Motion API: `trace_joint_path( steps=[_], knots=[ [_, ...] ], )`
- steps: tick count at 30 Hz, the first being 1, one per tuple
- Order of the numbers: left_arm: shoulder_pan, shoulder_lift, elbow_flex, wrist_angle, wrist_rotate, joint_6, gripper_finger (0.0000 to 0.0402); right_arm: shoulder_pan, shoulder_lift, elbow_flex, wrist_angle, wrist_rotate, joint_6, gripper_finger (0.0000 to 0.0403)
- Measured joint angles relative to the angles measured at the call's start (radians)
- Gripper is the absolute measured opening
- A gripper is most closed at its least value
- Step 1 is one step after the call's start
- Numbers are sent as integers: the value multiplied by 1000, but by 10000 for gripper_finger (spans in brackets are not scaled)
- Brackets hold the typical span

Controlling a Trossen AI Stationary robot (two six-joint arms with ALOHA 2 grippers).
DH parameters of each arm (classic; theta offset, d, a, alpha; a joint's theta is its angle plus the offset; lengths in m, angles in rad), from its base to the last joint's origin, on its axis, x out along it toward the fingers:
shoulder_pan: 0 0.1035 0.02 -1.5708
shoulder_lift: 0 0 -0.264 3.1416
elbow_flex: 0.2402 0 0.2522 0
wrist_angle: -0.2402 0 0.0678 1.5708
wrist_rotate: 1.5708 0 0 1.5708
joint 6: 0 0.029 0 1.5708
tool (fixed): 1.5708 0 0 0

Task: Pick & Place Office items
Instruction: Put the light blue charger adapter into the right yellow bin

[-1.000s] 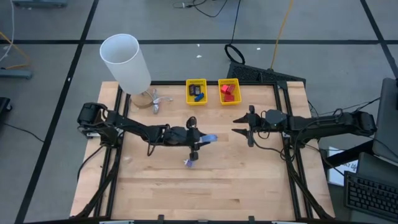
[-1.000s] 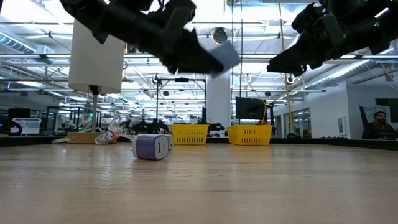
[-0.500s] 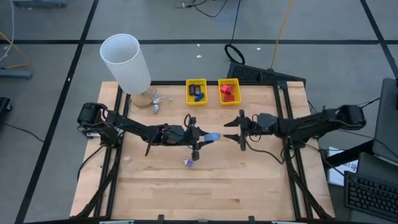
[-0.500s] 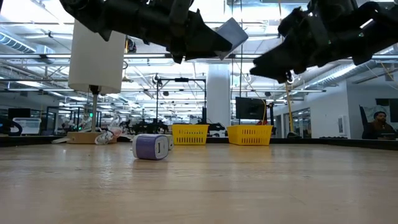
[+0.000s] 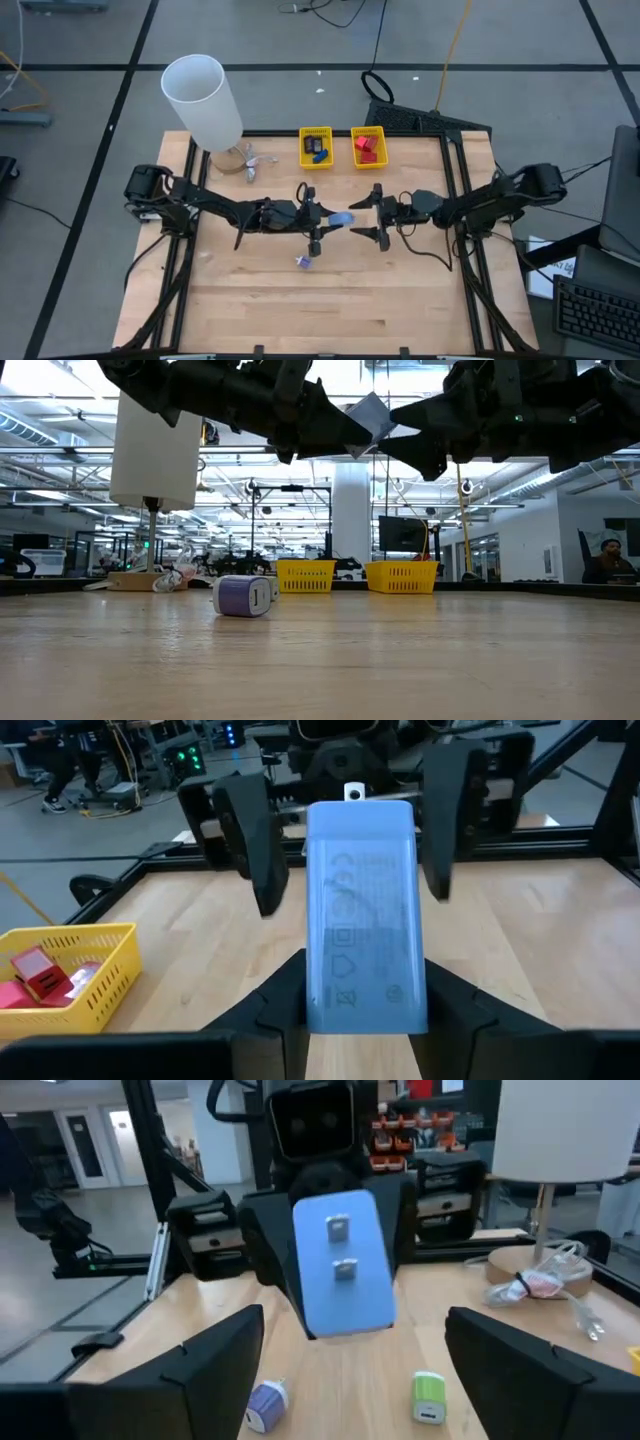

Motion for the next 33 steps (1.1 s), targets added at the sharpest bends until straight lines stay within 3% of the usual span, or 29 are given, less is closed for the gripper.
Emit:
trace_joint_path(
  steps=[11, 16, 26, 33],
  knots=[
    [0, 0, 0, -12, 1, -1, 120, 26, 82, 74, 3, 1, -51, 284],
    [0, 0, 0, -33, 1, -4, 139, 26, 82, 75, 1, 2, -54, 269],
    [0, 0, 0, -31, 1, -16, 120, 26, 82, 75, -8, 2, -69, 219],
    [0, 0, 0, -31, 4, -22, 145, 25, 82, 75, -12, 4, -69, 177]
  ],
)
